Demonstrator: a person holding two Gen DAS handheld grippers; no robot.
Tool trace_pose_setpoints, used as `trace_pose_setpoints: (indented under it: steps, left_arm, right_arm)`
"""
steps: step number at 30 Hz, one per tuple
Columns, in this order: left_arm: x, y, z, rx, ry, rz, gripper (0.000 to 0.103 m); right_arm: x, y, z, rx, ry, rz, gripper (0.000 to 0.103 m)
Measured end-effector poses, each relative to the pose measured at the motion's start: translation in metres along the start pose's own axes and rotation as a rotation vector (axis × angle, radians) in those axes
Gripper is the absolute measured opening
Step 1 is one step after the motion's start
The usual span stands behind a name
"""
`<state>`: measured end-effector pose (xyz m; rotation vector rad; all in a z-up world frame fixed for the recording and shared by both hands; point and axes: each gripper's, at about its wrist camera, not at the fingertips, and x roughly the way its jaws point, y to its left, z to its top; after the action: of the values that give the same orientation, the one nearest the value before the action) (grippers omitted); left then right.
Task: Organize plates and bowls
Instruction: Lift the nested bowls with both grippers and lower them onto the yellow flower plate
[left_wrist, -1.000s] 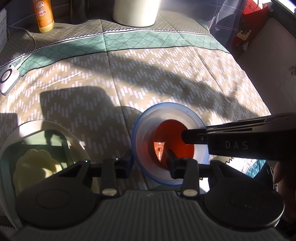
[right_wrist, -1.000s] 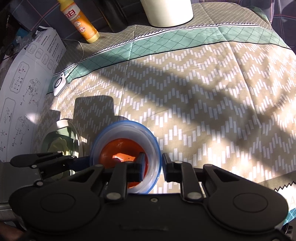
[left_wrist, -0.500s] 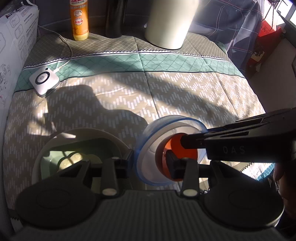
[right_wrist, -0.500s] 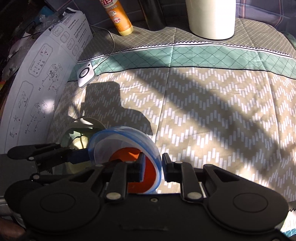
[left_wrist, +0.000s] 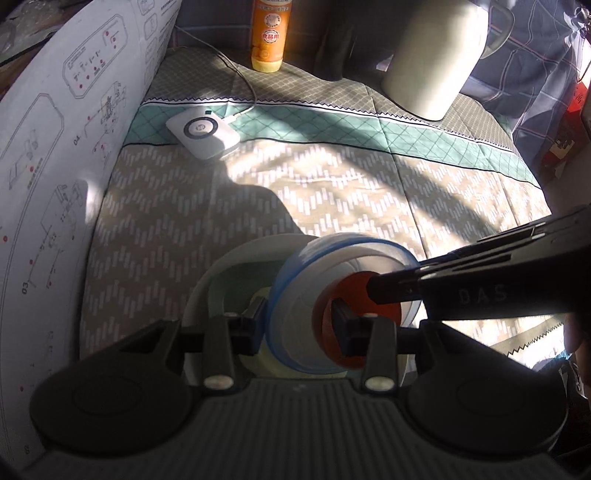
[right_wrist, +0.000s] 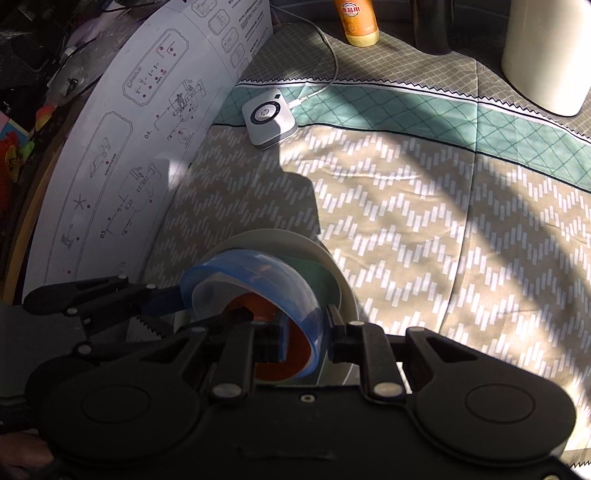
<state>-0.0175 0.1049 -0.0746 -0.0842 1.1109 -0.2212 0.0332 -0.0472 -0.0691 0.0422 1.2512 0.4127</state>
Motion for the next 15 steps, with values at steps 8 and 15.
trace_pose_setpoints:
  steps: [8,15]
  left_arm:
    - [0.004,0.017,-0.009,-0.020,0.034,-0.003,0.037]
    - [0.014,0.021,-0.010,-0.019,0.058,-0.008,0.037]
  right_arm:
    - [0.022,0.019,0.001,-0.019,0.072,0.013,0.019]
    - [0.036,0.016,0.003,-0.006,0.107,0.015,0.019]
